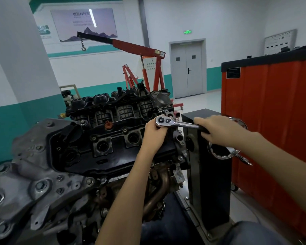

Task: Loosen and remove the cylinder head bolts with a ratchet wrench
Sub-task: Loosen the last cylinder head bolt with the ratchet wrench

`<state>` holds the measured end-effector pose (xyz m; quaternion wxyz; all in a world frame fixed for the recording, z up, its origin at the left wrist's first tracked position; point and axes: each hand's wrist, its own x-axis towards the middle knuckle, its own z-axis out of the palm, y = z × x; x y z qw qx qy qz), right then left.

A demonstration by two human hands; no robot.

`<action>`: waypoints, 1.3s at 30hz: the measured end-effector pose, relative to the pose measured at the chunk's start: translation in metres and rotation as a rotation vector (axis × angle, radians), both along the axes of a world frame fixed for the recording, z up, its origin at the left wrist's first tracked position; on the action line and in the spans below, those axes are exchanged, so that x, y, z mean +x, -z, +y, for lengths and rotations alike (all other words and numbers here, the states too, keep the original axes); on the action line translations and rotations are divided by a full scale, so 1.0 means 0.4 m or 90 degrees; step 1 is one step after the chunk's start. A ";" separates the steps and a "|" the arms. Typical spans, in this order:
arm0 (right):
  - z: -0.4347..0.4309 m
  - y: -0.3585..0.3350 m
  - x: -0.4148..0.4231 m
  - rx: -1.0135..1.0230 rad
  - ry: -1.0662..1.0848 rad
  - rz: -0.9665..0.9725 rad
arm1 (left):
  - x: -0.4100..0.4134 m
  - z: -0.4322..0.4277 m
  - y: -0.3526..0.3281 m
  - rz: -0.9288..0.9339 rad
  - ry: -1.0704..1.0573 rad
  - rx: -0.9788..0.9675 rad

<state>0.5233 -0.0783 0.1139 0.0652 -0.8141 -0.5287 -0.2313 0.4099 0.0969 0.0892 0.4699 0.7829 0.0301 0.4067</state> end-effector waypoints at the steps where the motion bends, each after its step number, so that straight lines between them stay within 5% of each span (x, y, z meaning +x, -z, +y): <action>1: -0.001 0.029 -0.023 0.036 0.002 0.044 | 0.003 0.000 0.005 -0.020 -0.007 -0.016; 6: 0.039 0.225 -0.211 0.299 -0.054 0.487 | 0.029 -0.028 0.026 -0.060 -0.019 -0.041; 9: 0.121 0.279 -0.298 0.435 -0.070 0.603 | 0.037 -0.025 0.028 -0.060 -0.034 -0.028; 15: 0.050 0.222 -0.185 0.257 -0.074 0.495 | 0.025 0.004 0.012 0.011 -0.002 0.021; 19: -0.016 0.071 -0.027 0.032 -0.007 0.169 | 0.030 0.021 -0.013 0.072 -0.003 0.090; 22: 0.002 0.000 0.002 -0.021 -0.007 0.016 | 0.019 0.031 -0.009 0.069 0.005 0.048; 24: 0.001 0.026 -0.026 0.020 0.004 0.058 | 0.017 0.024 0.004 0.020 0.009 0.001; 28: 0.013 0.183 -0.175 0.234 -0.060 0.457 | 0.035 -0.010 0.022 -0.048 0.001 -0.031; 31: 0.103 0.257 -0.290 0.407 -0.067 0.600 | 0.045 -0.012 0.025 -0.062 -0.012 -0.046; 35: 0.156 0.263 -0.326 0.446 -0.082 0.627 | 0.037 -0.002 0.017 -0.036 -0.013 -0.032; 39: 0.045 0.211 -0.193 0.256 -0.081 0.491 | 0.036 0.018 0.006 0.019 -0.012 0.034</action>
